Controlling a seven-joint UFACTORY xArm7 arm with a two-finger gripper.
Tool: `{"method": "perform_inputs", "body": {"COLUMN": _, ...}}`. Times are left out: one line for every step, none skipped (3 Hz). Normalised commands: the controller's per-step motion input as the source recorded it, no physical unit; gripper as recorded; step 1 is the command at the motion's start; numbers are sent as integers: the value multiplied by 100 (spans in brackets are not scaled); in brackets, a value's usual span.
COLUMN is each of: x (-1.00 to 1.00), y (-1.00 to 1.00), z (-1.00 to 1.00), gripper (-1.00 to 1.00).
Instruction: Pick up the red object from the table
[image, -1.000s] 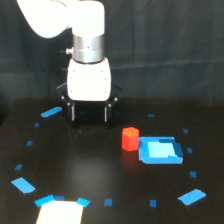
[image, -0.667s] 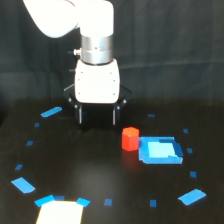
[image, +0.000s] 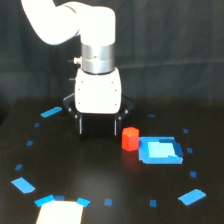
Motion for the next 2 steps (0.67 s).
{"method": "perform_inputs", "body": {"x": 90, "y": 13, "z": -45, "gripper": 83}}
{"method": "perform_inputs", "body": {"x": 97, "y": 22, "z": -9, "gripper": 47}}
